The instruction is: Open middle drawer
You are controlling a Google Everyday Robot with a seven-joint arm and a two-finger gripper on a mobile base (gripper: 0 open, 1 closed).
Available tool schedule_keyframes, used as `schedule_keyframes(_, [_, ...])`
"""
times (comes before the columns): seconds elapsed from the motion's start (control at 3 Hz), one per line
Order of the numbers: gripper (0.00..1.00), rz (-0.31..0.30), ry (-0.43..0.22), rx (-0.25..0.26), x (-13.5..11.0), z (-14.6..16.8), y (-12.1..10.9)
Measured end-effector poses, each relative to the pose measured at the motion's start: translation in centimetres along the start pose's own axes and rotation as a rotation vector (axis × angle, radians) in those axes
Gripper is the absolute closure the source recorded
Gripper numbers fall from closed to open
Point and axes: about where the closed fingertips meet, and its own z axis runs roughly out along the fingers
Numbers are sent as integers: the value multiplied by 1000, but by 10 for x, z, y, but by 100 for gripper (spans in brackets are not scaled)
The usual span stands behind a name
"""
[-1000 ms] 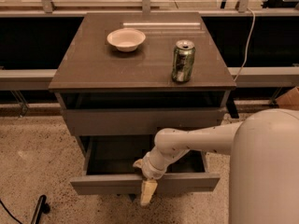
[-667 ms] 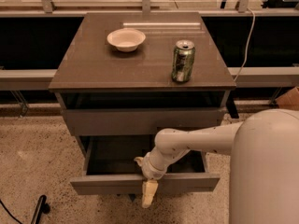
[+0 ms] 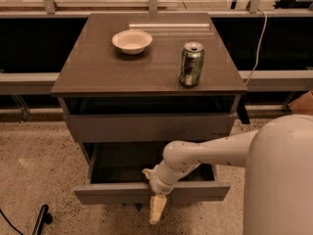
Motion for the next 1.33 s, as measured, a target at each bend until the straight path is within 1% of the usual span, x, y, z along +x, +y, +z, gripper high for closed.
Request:
schedule_keyframes(0.33, [19, 40, 24, -5, 7, 8, 23])
schedule_keyframes(0.67, [43, 68, 26, -33, 10, 16, 40])
schedule_keyframes(1.0, [58, 69, 23, -42, 9, 17, 44])
schedule_keyframes(1.33, [58, 69, 23, -42, 8, 16, 44])
